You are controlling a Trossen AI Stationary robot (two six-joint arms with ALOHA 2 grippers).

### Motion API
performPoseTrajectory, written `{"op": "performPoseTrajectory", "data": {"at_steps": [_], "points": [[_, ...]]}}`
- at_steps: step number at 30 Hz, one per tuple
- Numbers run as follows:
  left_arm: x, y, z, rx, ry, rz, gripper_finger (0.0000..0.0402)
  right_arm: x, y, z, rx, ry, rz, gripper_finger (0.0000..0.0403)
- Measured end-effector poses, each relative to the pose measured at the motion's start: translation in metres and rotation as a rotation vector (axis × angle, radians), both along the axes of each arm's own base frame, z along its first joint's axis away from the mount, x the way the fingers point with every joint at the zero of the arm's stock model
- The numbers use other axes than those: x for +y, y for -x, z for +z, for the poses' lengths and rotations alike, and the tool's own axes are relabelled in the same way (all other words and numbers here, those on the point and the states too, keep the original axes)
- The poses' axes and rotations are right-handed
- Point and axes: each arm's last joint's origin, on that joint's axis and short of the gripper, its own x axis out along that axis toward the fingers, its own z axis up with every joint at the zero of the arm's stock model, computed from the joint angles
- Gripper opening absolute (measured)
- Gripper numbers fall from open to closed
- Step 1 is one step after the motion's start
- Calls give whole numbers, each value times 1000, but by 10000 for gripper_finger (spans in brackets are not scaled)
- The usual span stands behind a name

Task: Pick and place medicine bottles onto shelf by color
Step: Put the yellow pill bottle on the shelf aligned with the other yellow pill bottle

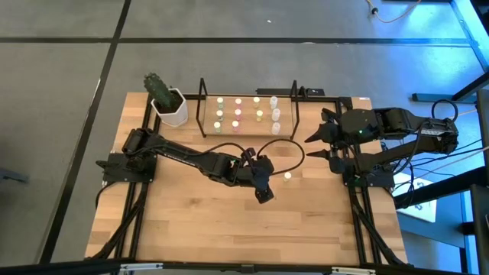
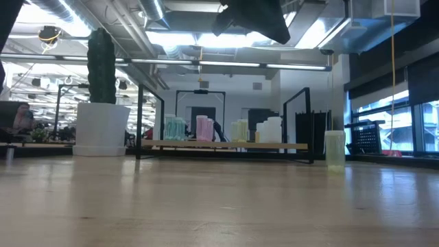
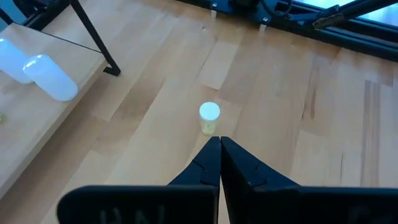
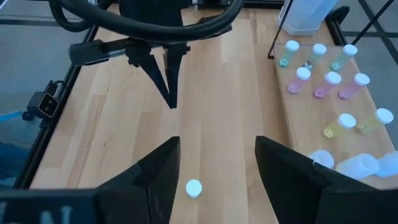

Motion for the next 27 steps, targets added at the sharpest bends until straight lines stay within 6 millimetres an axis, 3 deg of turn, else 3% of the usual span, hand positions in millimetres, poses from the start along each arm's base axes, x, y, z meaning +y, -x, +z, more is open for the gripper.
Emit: {"op": "performPoseTrajectory", "data": {"at_steps": [27], "points": [[3, -7, 7, -106, 5, 34, 0, 0, 0, 0, -4, 1, 1, 210]]}}
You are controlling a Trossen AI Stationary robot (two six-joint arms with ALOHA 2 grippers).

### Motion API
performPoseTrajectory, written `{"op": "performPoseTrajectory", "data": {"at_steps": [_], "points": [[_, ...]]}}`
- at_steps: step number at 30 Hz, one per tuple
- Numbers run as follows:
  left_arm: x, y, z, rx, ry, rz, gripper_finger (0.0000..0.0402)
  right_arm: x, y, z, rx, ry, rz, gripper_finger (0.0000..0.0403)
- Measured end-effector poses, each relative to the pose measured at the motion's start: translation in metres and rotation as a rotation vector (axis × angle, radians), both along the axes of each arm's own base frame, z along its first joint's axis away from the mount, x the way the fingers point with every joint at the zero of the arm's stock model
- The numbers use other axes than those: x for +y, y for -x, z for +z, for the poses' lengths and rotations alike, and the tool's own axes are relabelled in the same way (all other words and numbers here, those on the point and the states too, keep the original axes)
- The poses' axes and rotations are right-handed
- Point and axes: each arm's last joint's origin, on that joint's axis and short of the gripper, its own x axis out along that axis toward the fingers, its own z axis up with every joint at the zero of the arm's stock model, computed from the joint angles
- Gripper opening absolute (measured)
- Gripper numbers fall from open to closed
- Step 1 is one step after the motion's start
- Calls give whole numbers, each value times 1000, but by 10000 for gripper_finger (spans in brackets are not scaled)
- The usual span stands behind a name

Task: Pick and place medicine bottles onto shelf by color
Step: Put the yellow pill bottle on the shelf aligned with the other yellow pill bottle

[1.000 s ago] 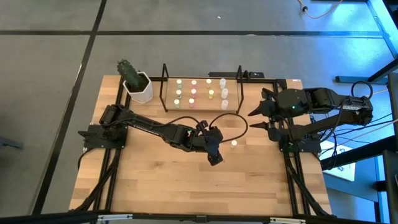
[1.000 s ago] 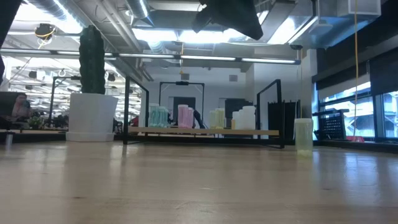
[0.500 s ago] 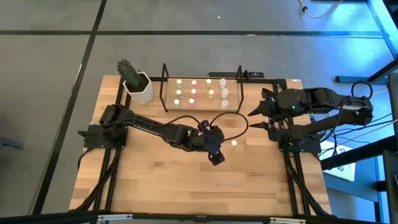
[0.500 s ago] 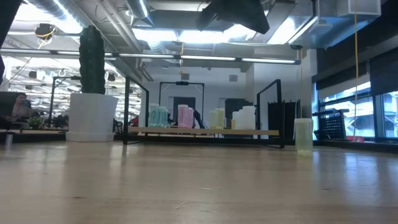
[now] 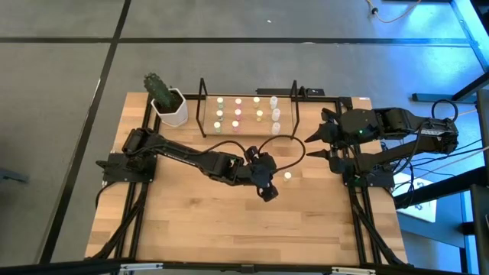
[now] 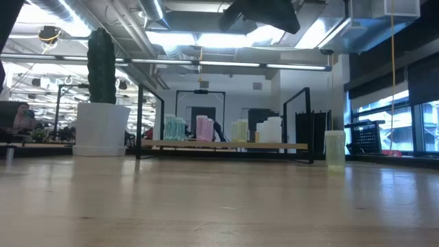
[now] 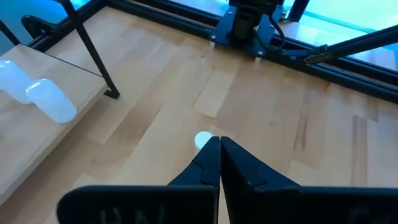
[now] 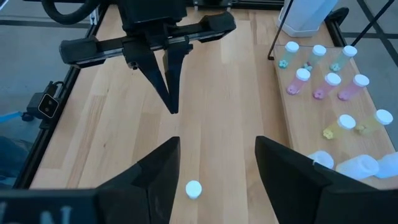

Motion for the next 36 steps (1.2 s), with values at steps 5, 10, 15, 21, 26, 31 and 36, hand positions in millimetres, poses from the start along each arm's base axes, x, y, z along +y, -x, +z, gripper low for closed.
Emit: {"op": "performPoseTrajectory", "data": {"at_steps": [5, 10, 15, 21, 26, 31, 36], "points": [[2, 0, 0, 6, 7, -5, 26, 0, 0, 0, 0, 0, 0, 210], [3, 0, -1, 8, 0, 4, 95, 0, 0, 0, 0, 0, 0, 210], [4, 0, -1, 23, -10, 3, 167, 0, 0, 0, 0, 0, 0, 210], [7, 1, -6, 32, -9, 12, 229, 0, 0, 0, 0, 0, 0, 210], [12, -1, -24, 19, 14, 30, 255, 0, 0, 0, 0, 0, 0, 210], [18, -2, -44, -13, -10, 12, 263, 0, 0, 0, 0, 0, 0, 210], [22, -1, -66, -80, 6, -38, 264, 0, 0, 0, 0, 0, 0, 210]]}}
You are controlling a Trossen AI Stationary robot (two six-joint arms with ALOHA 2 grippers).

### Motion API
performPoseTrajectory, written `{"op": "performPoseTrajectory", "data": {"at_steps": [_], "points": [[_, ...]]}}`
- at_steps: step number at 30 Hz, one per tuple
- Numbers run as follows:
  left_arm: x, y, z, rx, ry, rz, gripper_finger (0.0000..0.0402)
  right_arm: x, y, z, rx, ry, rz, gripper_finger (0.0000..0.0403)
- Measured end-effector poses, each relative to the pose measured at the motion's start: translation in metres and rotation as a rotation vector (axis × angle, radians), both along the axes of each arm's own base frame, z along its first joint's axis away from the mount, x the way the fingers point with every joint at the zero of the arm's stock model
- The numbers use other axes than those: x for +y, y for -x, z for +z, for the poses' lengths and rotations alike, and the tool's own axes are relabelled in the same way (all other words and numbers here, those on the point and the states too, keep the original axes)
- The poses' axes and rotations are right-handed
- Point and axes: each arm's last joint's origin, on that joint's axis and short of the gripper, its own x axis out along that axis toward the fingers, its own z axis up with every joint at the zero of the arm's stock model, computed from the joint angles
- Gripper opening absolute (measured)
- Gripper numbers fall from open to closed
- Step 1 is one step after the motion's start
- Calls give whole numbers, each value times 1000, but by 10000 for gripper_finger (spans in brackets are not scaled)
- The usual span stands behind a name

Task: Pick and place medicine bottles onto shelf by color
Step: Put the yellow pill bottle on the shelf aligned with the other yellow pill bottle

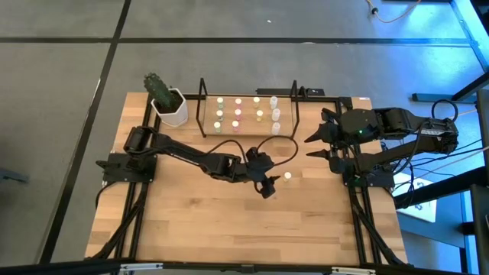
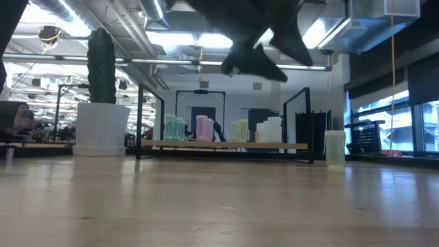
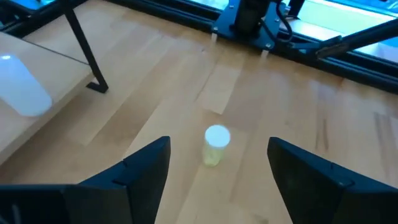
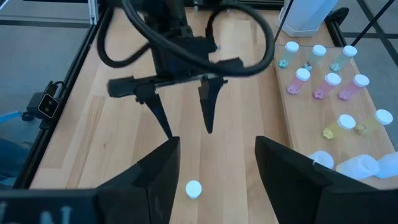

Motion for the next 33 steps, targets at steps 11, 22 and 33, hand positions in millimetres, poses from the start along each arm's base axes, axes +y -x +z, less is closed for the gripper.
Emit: {"op": "performPoseTrajectory", "data": {"at_steps": [11, 22, 33], "points": [[2, 6, -24, -86, -3, -35, 264, 0, 0, 0, 0, 0, 0, 210], [-1, -11, -58, -98, -128, -104, 264, 0, -1, 1, -8, -1, 0, 210], [-4, -18, -85, -87, -117, -131, 264, 0, 0, 1, -9, -1, 0, 210]]}}
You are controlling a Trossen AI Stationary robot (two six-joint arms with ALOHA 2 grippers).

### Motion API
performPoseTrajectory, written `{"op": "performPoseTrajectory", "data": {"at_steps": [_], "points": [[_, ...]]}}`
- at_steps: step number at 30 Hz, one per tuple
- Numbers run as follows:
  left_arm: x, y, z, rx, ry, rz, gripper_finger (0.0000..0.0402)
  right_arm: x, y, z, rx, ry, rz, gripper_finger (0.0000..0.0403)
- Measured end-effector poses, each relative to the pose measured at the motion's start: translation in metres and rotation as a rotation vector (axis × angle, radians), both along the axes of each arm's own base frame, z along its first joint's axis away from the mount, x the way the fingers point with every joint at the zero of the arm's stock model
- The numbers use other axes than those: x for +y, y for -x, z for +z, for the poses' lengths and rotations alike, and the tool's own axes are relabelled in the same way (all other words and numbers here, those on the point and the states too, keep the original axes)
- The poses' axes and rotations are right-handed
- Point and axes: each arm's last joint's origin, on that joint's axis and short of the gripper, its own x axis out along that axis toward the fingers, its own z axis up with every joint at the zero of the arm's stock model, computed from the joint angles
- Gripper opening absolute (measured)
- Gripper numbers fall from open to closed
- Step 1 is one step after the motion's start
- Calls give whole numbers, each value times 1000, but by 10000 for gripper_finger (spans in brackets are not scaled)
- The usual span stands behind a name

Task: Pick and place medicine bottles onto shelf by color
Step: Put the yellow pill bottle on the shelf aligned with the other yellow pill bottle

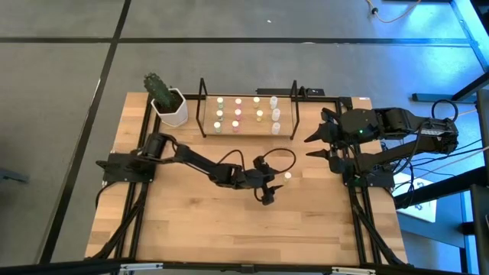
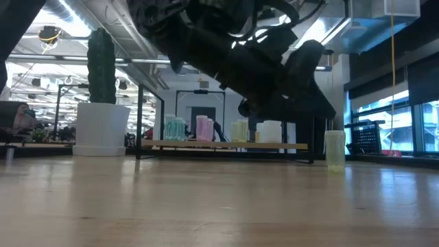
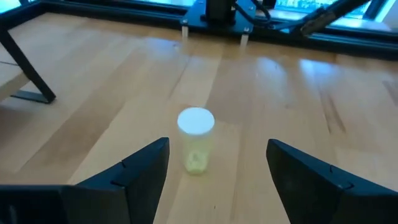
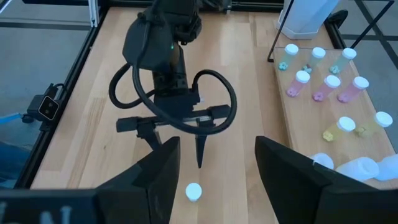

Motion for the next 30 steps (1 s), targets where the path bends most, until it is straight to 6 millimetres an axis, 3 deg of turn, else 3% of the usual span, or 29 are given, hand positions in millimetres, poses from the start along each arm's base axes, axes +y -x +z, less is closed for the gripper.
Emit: {"op": "performPoseTrajectory", "data": {"at_steps": [22, 30], "points": [[-2, -3, -2, -36, 0, -1, 263, 0, 0, 0, 0, 0, 0, 210], [11, -4, -2, -36, -4, 32, 263, 0, 0, 0, 0, 0, 0, 210]]}}
